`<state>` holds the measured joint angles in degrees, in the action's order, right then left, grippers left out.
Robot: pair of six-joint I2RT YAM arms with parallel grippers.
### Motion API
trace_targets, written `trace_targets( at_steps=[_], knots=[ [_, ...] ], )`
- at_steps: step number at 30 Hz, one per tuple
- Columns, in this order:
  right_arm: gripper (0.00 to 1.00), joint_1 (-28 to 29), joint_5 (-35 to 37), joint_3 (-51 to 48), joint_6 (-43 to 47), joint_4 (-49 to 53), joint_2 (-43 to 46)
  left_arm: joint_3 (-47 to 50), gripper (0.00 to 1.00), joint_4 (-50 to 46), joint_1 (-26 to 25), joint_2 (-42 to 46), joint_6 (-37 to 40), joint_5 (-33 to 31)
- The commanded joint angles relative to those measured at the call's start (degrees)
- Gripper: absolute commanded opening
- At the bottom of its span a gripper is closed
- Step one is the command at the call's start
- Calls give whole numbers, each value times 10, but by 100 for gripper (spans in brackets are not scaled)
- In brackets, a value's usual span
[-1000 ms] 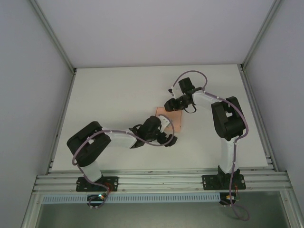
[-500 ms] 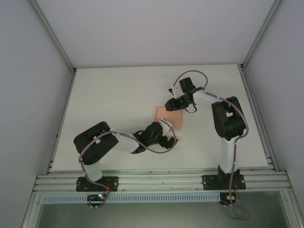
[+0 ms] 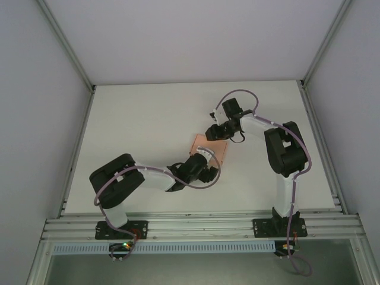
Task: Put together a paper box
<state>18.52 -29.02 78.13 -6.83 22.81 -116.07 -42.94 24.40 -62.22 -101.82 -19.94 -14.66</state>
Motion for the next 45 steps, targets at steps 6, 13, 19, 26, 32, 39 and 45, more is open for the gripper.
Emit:
trace_targets(
  at_steps=[6, 13, 19, 26, 32, 39, 45],
  knots=[
    [37, 24, -19, -64, -12, 116, -42, -63, 59, 40, -18, -84, -28, -189],
    [36, 26, -35, -76, -9, 116, -50, -90, 65, 122, -44, -120, 7, -279],
    [36, 29, -49, -91, -6, 110, -47, -107, 69, 138, -45, -123, -5, -296],
    [36, 24, -25, -82, -19, 103, -27, -91, 73, 140, -45, -90, 5, -228],
    [42, 9, 63, -25, -53, 100, -10, -30, 74, 119, -45, -21, -16, -151],
    [42, 3, 122, 51, -63, 124, -27, 27, 76, 98, -46, 41, -58, -88],
    [49, 2, 122, 38, -65, 99, -12, 39, 82, 72, -46, 64, -71, -51]
  ],
)
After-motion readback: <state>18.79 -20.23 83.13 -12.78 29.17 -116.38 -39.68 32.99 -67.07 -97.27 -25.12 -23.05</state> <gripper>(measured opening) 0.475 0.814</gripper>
